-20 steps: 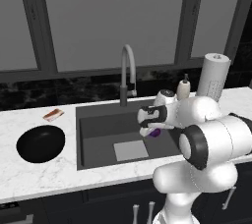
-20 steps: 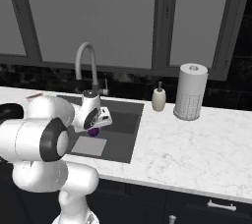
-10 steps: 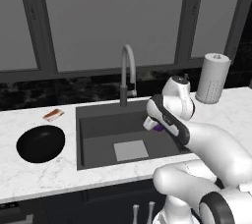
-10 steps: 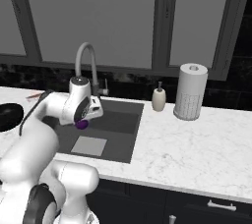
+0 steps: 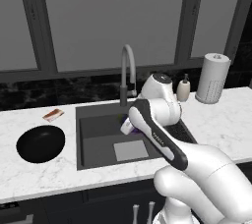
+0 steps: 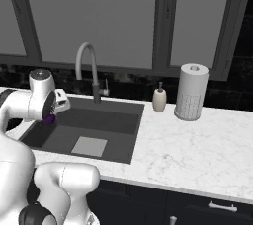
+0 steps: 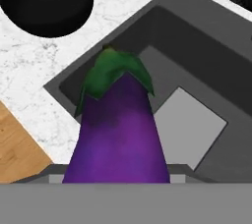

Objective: Pick the eggplant from the sink and place it in the bowl. Then pick the bowl and place it in the microwave. Then close the microwave door and press the start button.

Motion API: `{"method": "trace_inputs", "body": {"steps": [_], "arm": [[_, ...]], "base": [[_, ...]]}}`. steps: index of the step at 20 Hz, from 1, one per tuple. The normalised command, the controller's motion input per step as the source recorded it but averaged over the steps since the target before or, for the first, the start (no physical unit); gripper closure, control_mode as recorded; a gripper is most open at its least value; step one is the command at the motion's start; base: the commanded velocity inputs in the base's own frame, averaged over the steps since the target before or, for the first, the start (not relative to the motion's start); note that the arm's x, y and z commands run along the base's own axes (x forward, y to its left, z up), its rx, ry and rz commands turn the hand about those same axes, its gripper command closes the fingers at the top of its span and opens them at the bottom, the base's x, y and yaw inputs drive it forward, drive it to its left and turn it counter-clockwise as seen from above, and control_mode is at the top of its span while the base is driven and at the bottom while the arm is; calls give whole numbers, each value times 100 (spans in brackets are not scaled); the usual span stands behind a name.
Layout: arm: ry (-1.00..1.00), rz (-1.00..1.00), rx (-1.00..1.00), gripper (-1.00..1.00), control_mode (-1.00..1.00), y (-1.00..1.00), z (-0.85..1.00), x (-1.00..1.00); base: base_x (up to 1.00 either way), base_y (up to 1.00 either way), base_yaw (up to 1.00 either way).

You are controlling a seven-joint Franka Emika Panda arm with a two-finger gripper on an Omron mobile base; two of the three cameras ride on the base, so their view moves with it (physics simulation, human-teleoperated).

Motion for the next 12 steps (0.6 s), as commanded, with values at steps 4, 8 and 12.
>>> {"method": "trace_inputs", "body": {"steps": [4, 8, 12], "arm": [[0, 10, 0, 100, -100, 100, 50, 1], [14, 3, 0, 100, -100, 100, 22, 29], [16, 0, -4, 100, -100, 100, 0, 50]], "base": [[0, 0, 0], [0, 0, 0], [0, 0, 0]]}}
